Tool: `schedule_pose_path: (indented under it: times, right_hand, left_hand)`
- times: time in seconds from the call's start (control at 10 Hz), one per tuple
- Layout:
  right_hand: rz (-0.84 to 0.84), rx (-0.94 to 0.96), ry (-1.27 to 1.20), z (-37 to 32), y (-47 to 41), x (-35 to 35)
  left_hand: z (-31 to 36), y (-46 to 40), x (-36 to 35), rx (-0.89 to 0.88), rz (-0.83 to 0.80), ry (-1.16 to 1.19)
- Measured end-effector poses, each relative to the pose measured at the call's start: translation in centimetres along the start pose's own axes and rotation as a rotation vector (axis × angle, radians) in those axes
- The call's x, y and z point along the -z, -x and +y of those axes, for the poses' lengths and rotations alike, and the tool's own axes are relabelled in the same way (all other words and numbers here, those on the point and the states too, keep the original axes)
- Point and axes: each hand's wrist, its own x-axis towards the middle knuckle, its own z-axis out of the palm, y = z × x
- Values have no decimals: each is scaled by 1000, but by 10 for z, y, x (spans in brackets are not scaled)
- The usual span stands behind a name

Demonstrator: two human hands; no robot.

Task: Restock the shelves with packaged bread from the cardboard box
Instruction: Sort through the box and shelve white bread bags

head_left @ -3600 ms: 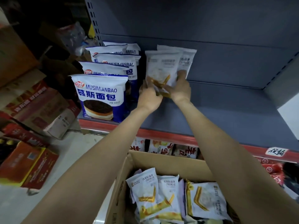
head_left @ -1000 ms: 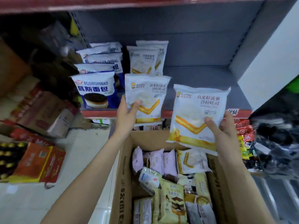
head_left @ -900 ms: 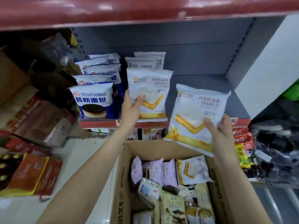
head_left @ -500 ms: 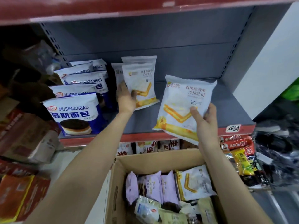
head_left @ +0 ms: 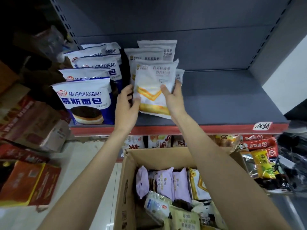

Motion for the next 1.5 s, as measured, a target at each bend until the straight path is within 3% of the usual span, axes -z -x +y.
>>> schedule_pose_path:
  times: [0.1, 0.2, 0.3, 0.4, 0.5, 0.6, 0.7, 0.8, 0.9, 1.0, 1.1, 1.3, 1.5]
  right_hand:
    - [18, 137, 592, 10, -7, -12]
    - [143, 259, 856, 17, -3, -3]
    - [126, 131, 856, 20, 1, 5]
    - [129, 215, 672, 18, 17, 17]
    - [105, 375, 461, 22, 62, 46]
    - [77, 383, 429, 46, 118, 85]
    - [17, 212, 551, 98, 163, 129]
    - [-59, -78, 736, 158, 193, 166]
    - [-108, -308, 884, 209, 208, 186]
    - [-79, -551, 876, 244, 206, 189]
    - [69, -781, 659, 264, 205, 178]
    - [561, -894, 160, 293, 199, 155]
    - [783, -926, -91, 301, 180, 135]
  left_hand:
    - [-11, 2, -1, -90, -79, -231]
    - [-15, 2, -6, -94, -96, -324]
    - [-13, 4, -8, -90, -72, -355]
    - [-12, 11, -6, -142, -25, -387]
    - [-8, 28, -5, -329, 53, -421]
    - [-3, 60, -10, -514, 75, -357]
    - [-7, 106, -19, -629, -4, -264]
    - [-34, 152, -35, -549, -195, -264]
    - [-83, 190, -61, -289, -476, -427]
    - [-135, 215, -92, 40, -667, -514]
    - [-174, 231, -116, 214, -717, -582]
    - [-214, 257, -140, 253, -724, -654]
    - [-237, 261, -130, 188, -792, -648]
